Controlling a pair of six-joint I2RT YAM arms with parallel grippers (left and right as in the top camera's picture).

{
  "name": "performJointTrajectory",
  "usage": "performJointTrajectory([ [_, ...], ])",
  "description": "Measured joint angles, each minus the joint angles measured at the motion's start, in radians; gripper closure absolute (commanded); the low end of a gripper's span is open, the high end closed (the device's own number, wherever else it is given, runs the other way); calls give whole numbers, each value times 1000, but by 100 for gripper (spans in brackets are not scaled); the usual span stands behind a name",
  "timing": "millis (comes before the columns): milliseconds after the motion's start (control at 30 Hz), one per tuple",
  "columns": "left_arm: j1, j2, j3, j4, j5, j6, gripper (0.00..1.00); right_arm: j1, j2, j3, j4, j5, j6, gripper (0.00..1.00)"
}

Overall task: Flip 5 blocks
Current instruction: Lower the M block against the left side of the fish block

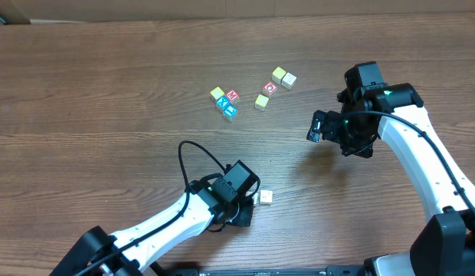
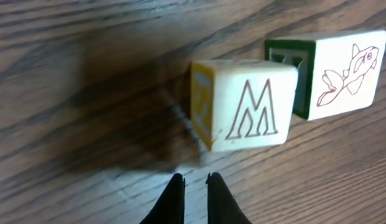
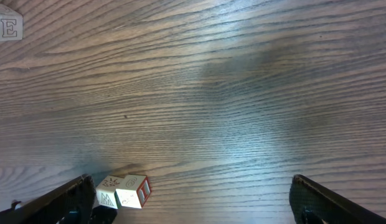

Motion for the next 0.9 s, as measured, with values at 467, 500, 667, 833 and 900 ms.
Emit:
performJointTrajectory([
  [467, 0, 42, 0, 48, 13, 1, 92, 0, 0, 0, -2, 0, 0, 0],
  [500, 0, 42, 0, 50, 13, 1, 92, 0, 0, 0, -2, 0, 0, 0],
  [667, 0, 42, 0, 66, 13, 1, 92, 0, 0, 0, -1, 0, 0, 0],
  [833, 0, 42, 0, 75, 13, 1, 91, 0, 0, 0, 1, 0, 0, 0],
  [900, 0, 42, 0, 76, 13, 1, 91, 0, 0, 0, 2, 1, 0, 0],
])
